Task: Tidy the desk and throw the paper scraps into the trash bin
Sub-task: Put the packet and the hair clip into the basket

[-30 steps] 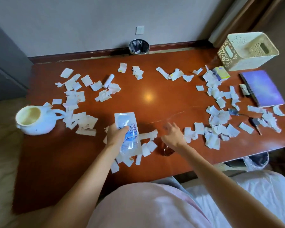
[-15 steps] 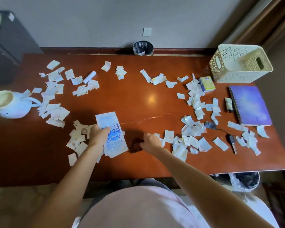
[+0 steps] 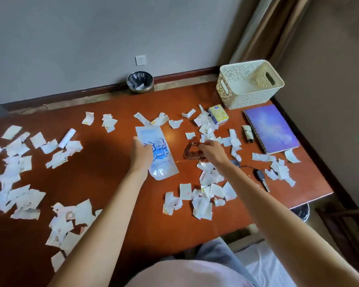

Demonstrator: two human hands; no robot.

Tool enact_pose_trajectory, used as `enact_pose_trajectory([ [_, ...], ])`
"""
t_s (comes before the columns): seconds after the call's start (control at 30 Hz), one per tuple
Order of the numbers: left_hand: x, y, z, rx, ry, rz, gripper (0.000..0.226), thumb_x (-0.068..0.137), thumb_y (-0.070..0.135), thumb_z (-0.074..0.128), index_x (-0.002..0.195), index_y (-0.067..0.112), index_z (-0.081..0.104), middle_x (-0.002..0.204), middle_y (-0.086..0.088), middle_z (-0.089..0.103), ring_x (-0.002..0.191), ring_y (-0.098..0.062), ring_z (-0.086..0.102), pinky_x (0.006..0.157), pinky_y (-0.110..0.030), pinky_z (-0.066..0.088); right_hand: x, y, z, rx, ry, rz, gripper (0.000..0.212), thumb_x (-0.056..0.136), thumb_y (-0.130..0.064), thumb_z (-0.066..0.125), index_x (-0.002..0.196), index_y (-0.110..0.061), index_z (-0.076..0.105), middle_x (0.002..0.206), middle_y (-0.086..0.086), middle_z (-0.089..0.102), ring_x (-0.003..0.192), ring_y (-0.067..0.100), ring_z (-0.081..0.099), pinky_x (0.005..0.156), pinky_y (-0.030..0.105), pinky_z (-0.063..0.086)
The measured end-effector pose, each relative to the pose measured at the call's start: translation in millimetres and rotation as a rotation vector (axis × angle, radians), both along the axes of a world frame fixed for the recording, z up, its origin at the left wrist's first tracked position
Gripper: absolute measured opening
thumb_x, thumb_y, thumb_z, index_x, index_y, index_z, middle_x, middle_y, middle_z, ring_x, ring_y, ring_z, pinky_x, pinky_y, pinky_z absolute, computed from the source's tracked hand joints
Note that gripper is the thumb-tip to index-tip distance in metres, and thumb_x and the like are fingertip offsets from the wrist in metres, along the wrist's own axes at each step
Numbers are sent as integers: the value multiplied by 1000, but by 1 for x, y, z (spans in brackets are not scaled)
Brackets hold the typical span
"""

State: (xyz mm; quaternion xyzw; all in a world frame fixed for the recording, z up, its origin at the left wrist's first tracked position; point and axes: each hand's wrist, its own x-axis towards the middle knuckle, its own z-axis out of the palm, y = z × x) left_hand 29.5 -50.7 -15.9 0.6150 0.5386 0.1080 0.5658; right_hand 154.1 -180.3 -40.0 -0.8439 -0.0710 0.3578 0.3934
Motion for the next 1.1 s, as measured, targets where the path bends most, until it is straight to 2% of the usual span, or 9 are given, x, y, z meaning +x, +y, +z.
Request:
enact_pose_trajectory([
  [0.07, 35, -5, 9, 21, -43, -23, 25, 98, 6, 41, 122, 11, 39, 124, -8, 54, 93, -9, 52, 53, -13, 41, 31, -5, 13, 51, -10, -17, 17, 90, -10, 48, 73, -12, 51, 65, 5, 51, 54, 14, 48, 49, 20, 37],
  [0.2, 113, -25, 23, 58, -94, -12, 21, 99, 8, 38, 120, 13, 39, 124, -7, 53, 89, -6, 51, 54, -14, 41, 102, -21, 29, 190, -27, -57, 4, 88, -5, 54, 85, -7, 56, 66, 6, 52, 55, 15, 48, 54, 24, 40],
  [0.4, 251, -71, 33, 42, -216, 37, 22, 98, 8, 38, 120, 11, 43, 120, -6, 55, 84, -7, 54, 56, -15, 43, 239, -56, 45, 237, -71, -4, 25, 89, -5, 53, 67, -17, 50, 60, 4, 49, 50, 13, 46, 42, 15, 40],
  [0.6, 355, -96, 38, 88, -194, 52, 12, 91, -1, 43, 87, 8, 50, 84, -6, 55, 72, -16, 55, 51, -18, 40, 341, -87, 49, 170, -77, 40, 3, 90, -4, 50, 87, -5, 51, 61, 7, 49, 49, 14, 46, 47, 21, 39],
  [0.7, 400, -83, 35, 169, -164, 63, 27, 84, -5, 45, 64, 13, 50, 67, -3, 53, 77, -21, 51, 60, -25, 38, 383, -89, 47, 148, -151, 13, 10, 88, -8, 52, 78, -10, 53, 66, 10, 54, 55, 21, 51, 57, 34, 44],
  [0.77, 423, -76, 32, 247, -98, -22, 20, 84, -4, 44, 72, 7, 55, 74, -9, 56, 79, -21, 51, 63, -26, 37, 400, -86, 42, 108, -211, -14, 8, 87, -12, 51, 80, -13, 55, 71, 8, 56, 69, 25, 53, 65, 38, 43],
  [0.87, 454, -69, 22, 375, 62, -188, 17, 88, 0, 40, 84, 7, 56, 88, -21, 58, 83, -32, 57, 65, -28, 36, 420, -81, 33, 44, -236, -9, 18, 91, -19, 47, 102, -9, 57, 86, 7, 63, 75, 23, 54, 60, 28, 39],
  [0.97, 482, -61, 7, 504, 214, -361, 22, 91, 0, 34, 87, 8, 54, 87, -17, 55, 84, -34, 54, 67, -33, 37, 438, -71, 22, -27, -263, 2, 23, 95, -21, 44, 108, -5, 53, 93, 8, 67, 82, 27, 61, 62, 29, 40],
  [1.1, 510, -49, -18, 575, 357, -585, 35, 90, -4, 33, 112, 8, 58, 111, -23, 61, 106, -39, 55, 84, -41, 45, 458, -55, 5, -81, -274, -24, 29, 91, -13, 39, 115, -4, 53, 98, 14, 67, 92, 34, 63, 74, 32, 47],
])
